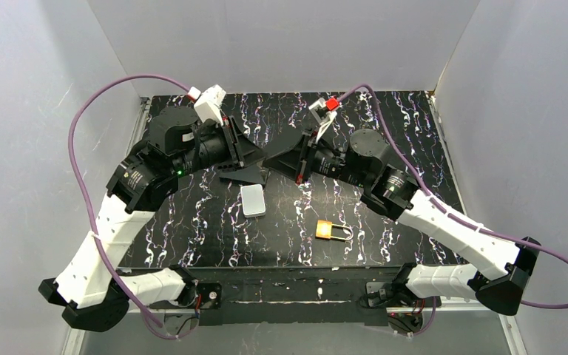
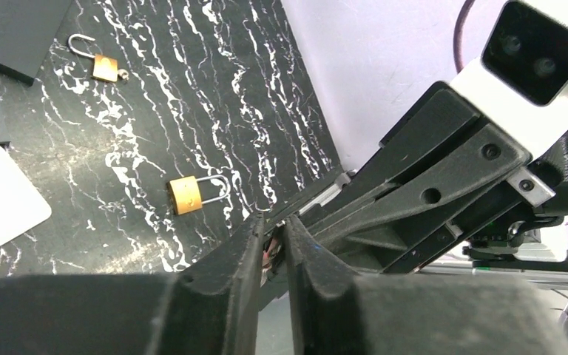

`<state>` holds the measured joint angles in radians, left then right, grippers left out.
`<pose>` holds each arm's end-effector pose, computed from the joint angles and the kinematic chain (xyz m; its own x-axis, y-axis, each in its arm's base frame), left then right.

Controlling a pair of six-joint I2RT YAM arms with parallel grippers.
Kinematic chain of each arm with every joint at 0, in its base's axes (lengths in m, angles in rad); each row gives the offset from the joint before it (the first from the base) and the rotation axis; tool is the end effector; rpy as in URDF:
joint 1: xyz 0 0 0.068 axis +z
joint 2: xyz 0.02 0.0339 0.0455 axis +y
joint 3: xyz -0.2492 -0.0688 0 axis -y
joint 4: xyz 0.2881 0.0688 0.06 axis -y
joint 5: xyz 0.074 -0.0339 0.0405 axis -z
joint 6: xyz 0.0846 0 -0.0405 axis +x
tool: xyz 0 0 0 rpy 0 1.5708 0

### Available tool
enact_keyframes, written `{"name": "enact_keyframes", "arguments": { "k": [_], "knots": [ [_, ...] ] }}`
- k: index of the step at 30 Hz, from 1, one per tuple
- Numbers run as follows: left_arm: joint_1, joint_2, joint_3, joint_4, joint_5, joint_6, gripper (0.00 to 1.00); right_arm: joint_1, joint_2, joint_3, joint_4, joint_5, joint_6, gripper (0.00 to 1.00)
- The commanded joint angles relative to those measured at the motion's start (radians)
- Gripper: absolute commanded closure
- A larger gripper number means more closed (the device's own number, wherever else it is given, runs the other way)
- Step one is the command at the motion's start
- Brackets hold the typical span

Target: Unlock with the key

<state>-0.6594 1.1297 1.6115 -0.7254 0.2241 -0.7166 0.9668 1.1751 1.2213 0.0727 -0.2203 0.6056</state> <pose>0.2200 -0.1943 0.4878 -0.6480 -0.3079 -0.6966 0.4537 0.5785 -0.6779 0.1917 0.3104 0.4353 -0.4720 0.2941 -0.8311 -0.8000 0.2532 0.5439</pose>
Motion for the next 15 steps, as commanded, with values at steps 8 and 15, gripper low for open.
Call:
{"name": "enact_keyframes", "arguments": {
  "k": [8, 15],
  "knots": [
    [-0.013, -0.047, 0.008, 0.149, 0.053, -0.076, 0.27, 0.020, -0.048, -0.022, 0.167, 0.078, 0.101, 0.99],
    [-0.008, -0.153, -0.085, 0.320, 0.003, -0.174, 0.20, 0.014, -0.092, -0.108, 0.404, 0.169, 0.273, 0.99]
  ]
}}
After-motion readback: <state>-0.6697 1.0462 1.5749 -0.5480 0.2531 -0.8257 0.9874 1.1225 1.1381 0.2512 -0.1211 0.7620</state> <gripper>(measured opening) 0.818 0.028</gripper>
